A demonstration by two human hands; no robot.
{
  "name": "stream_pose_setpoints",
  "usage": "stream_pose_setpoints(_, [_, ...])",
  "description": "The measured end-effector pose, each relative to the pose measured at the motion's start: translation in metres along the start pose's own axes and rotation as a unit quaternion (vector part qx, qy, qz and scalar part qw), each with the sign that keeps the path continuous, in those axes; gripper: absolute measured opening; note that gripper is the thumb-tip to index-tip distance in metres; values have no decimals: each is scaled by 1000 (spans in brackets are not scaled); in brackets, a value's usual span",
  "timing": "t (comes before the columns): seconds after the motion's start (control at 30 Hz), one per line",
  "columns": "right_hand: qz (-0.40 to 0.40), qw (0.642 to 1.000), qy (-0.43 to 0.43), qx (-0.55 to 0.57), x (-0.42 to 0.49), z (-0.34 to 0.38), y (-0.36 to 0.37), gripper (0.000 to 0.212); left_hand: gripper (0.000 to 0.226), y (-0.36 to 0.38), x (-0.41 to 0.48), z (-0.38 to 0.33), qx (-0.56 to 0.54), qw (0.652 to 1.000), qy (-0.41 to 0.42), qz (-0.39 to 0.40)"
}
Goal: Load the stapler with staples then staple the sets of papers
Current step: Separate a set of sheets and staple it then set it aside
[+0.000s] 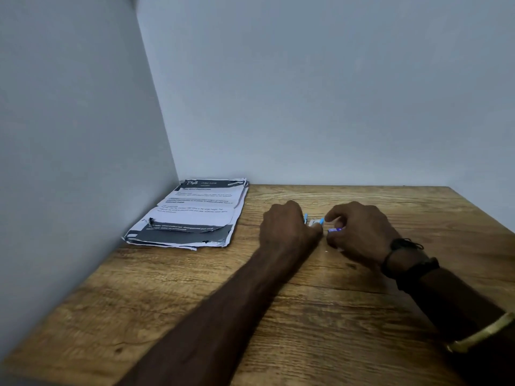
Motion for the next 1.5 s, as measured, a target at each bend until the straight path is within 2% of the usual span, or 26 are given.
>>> stream_pose_setpoints(0.33, [27,1000,-12,9,-3,14,4,21,51,3,-3,6,-2,1000,15,13])
stream_pose_setpoints(0.47, [-25,998,-45,32,2,34,4,16,37,-13,5,15,-21,1000,4,-8])
stream_pose_setpoints(0.57, [-32,991,-68,112,11,66,14,14,24,-34,18,33,-38,998,-28,-43])
stream_pose_setpoints(0.77, [18,971,-11,237,45,120,72,13,17,-62,40,103,-52,987,-130,-84])
stream_pose_setpoints(0.87, [33,978,29,203,67,129,108,20,17,-66,49,132,-57,982,-162,-77])
stream_pose_setpoints(1.0, [14,984,94,149,86,125,134,33,28,-58,56,153,-71,980,-172,-70])
stream_pose_setpoints(1.13, [8,983,114,144,98,119,146,41,33,-50,62,158,-73,980,-173,-67])
stream_pose_setpoints(1.3, [16,973,141,183,110,121,155,37,34,-44,66,160,-78,979,-178,-70])
stream_pose_setpoints(1.5, [43,957,133,255,120,131,165,18,35,-43,65,159,-84,979,-168,-80])
Point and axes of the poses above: each hand's wrist, its own x-axis towards the middle knuckle, its own y-axis out of the palm, z = x × y, the point moved 4 cm from there along x, towards the middle knuckle, and after that the axes turned 12 degrees about x, right-handed, at the moved point
